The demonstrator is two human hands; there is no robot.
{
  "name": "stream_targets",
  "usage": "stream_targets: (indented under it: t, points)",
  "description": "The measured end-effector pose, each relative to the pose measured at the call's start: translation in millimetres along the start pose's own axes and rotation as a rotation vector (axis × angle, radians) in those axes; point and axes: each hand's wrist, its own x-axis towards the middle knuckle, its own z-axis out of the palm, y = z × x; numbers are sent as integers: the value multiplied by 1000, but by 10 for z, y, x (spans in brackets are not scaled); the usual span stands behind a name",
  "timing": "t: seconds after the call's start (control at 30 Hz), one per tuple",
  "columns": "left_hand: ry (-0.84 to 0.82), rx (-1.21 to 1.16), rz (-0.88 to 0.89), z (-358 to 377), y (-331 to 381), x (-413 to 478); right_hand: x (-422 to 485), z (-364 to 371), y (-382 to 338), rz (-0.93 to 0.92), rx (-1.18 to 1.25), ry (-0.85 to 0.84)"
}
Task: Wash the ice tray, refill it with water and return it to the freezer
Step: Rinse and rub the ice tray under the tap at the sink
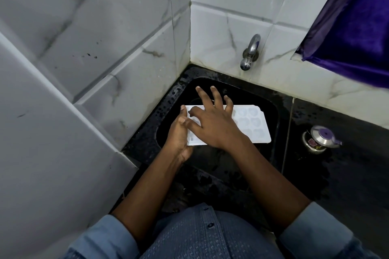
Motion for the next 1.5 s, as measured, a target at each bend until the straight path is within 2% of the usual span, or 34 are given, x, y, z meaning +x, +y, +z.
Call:
stream_targets:
  t: [0.23, 0.5, 0.87, 1.1, 1.5]
  points:
    - [-1, -90, -39, -48, 74, 49, -30, -40, 53, 1, 109, -14]
    - [6, -150, -59, -98, 102, 92, -244, 57, 42, -98, 18, 20]
    - [23, -114, -96, -118, 44, 120, -190, 121, -50, -38, 19, -25]
    - [23, -80, -75, -65, 99, 80, -157, 113, -67, -22, -2, 69]
    - [1, -97, -80, -40, 102, 43, -153, 126, -91, -30, 23, 72]
